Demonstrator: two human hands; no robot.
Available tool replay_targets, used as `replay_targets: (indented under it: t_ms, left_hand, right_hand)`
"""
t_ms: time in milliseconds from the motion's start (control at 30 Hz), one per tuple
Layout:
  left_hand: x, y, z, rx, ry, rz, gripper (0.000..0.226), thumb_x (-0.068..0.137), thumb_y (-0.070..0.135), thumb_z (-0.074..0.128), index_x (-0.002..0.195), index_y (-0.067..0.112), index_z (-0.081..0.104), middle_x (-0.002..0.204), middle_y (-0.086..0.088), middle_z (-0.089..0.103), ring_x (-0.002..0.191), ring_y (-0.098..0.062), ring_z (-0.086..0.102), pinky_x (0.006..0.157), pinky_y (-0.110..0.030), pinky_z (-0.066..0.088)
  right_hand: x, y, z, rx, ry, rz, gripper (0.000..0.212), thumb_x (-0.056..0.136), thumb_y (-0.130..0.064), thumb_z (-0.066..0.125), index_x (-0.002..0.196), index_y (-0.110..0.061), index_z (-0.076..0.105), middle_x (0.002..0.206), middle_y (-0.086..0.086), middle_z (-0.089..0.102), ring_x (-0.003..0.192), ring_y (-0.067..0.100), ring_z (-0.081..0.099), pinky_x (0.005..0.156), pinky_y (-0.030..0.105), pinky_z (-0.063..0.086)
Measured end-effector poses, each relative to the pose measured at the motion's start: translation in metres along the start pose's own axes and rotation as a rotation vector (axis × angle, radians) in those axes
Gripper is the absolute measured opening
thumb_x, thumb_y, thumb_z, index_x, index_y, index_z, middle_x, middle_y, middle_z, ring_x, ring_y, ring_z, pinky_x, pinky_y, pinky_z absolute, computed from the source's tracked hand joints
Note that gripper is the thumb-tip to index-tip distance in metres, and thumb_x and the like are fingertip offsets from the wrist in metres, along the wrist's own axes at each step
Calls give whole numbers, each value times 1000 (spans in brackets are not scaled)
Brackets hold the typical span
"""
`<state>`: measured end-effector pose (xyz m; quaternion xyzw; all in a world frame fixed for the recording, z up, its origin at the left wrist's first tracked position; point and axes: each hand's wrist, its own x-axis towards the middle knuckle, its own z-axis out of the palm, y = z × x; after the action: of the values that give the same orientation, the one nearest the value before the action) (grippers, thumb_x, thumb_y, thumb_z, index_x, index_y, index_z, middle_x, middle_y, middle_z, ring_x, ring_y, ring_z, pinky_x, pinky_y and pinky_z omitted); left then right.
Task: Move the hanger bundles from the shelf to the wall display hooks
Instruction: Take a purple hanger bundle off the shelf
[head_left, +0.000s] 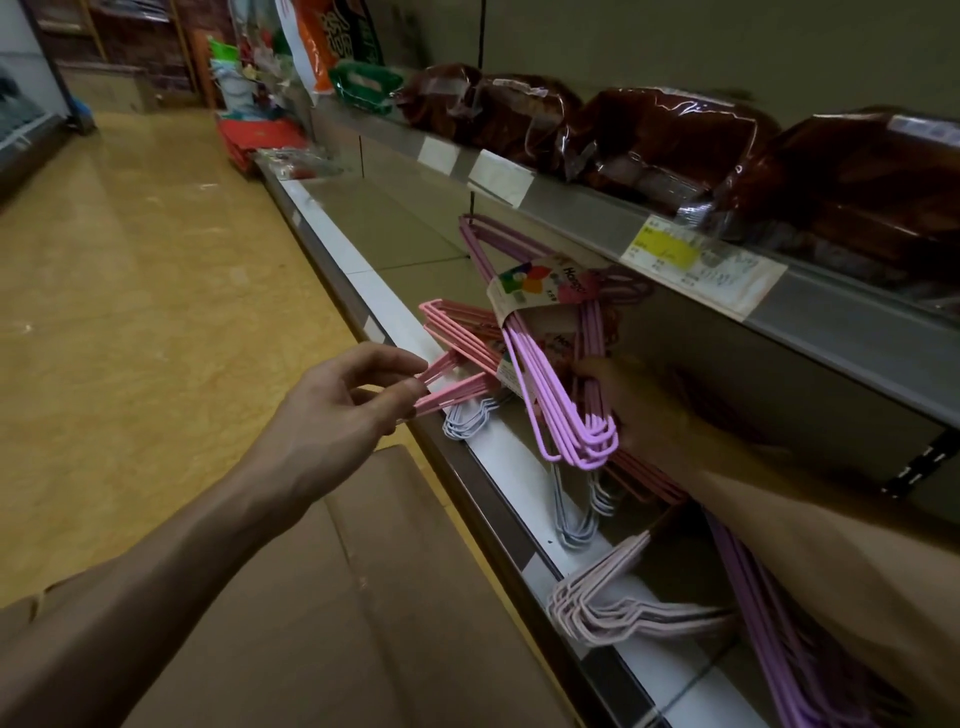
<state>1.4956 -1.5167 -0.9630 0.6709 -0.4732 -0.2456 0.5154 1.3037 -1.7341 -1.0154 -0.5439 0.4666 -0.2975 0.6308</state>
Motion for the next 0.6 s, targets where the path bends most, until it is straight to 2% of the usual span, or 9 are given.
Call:
replay_targets:
  t_ms: [67, 133, 167, 267, 333, 400, 500, 600]
  left_hand:
    - [-1, -2, -6, -10, 22, -14, 13, 94, 23, 61, 104, 31, 65, 100, 7, 69, 89, -10, 69, 76, -29, 55]
    - [-4, -4, -14, -2, 39, -24, 13, 95, 22, 60, 104, 30, 65, 100, 7, 69, 90, -10, 68, 77, -29, 56]
    - [-5, -5, -20, 6, 47, -30, 14, 95, 22, 60, 105, 30, 65, 101, 8, 69, 90, -9, 68, 78, -29, 56]
    - [-10, -9, -39, 24, 80, -49, 15, 95, 23, 60, 108, 29, 66, 103, 7, 69, 92, -10, 68, 80, -30, 56]
    - [-13, -11, -52, 21, 118, -57, 15, 96, 22, 61, 109, 27, 67, 104, 6, 69, 92, -10, 68, 82, -32, 56]
    - [-17, -14, -65, 29, 168, -71, 16, 96, 20, 60, 111, 23, 67, 104, 4, 69, 93, -12, 68, 83, -34, 56]
    - [-24, -21, -85, 76, 241, -77, 15, 96, 19, 60, 108, 22, 68, 103, 7, 68, 94, -12, 66, 83, -33, 55]
    - [-33, -30, -104, 188, 281, -62, 14, 97, 23, 59, 108, 23, 68, 103, 9, 68, 95, -5, 62, 72, -24, 52]
  right_hand:
    - [-18, -2, 13, 70, -52, 41, 20, 88, -21, 60, 84, -2, 67, 86, 27, 68, 72, 34, 70, 62, 44, 62]
    - [-26, 5, 20, 132, -202, 73, 33, 99, -13, 43, 77, -1, 64, 67, 19, 63, 56, 27, 68, 51, 31, 58]
    - [-32, 6, 24, 145, -254, 70, 33, 100, -11, 41, 80, 0, 65, 65, 16, 63, 55, 26, 67, 50, 30, 58]
    - [-48, 2, 39, 159, -245, -2, 13, 96, 1, 50, 91, 0, 62, 70, 19, 60, 50, 26, 63, 46, 34, 58]
    - [-58, 2, 50, 82, -250, -56, 15, 94, 5, 53, 88, 0, 66, 75, 22, 58, 45, 21, 58, 42, 29, 54]
    - [-72, 6, 64, 14, -302, -59, 12, 93, 7, 54, 92, 4, 65, 73, 21, 59, 44, 18, 57, 39, 24, 51]
    - [-91, 14, 90, -87, -395, -61, 11, 93, 7, 55, 102, 10, 62, 76, 23, 60, 50, 20, 58, 44, 26, 52]
    - [-110, 23, 117, -191, -499, -92, 12, 96, 3, 54, 103, 10, 60, 75, 14, 67, 59, 20, 62, 52, 30, 53]
